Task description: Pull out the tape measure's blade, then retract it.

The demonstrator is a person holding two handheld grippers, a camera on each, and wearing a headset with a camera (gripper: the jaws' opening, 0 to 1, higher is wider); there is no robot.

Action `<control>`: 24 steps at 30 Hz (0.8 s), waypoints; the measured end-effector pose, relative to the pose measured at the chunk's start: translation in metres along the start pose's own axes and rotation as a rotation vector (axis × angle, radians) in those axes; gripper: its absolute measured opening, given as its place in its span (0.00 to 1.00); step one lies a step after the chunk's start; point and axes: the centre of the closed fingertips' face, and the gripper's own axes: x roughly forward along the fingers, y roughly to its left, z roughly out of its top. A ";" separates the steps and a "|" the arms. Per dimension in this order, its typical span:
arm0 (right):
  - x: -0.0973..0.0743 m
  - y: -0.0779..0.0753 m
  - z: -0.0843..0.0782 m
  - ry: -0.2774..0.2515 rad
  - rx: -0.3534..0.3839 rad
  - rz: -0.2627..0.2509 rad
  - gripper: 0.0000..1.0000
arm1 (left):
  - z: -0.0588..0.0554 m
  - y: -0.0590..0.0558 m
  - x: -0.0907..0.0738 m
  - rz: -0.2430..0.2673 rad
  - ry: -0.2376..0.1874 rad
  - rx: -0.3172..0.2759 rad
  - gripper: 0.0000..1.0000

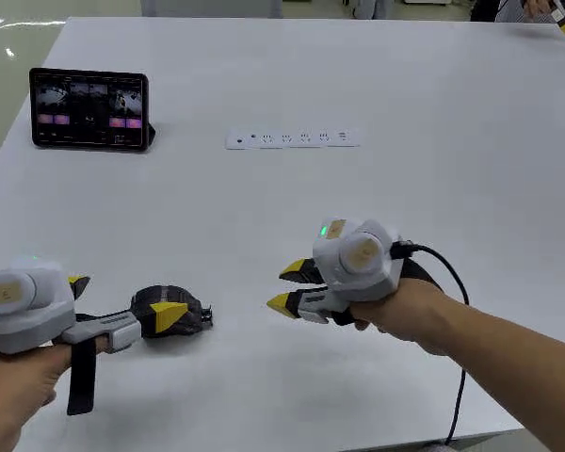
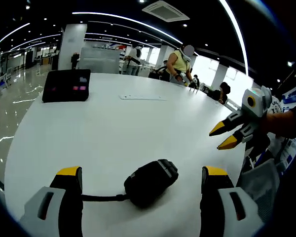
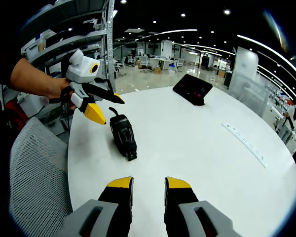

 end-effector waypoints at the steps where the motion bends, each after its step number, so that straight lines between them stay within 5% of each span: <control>1: -0.003 -0.001 -0.002 0.000 -0.001 -0.006 0.22 | -0.001 0.001 -0.002 -0.005 0.005 0.015 0.99; 10: -0.031 -0.015 -0.026 -0.009 0.014 -0.062 0.25 | -0.006 0.009 -0.019 -0.030 0.020 0.115 0.99; 24: -0.075 -0.025 -0.066 -0.020 0.110 -0.097 0.42 | -0.023 0.021 -0.043 -0.048 0.070 0.113 0.99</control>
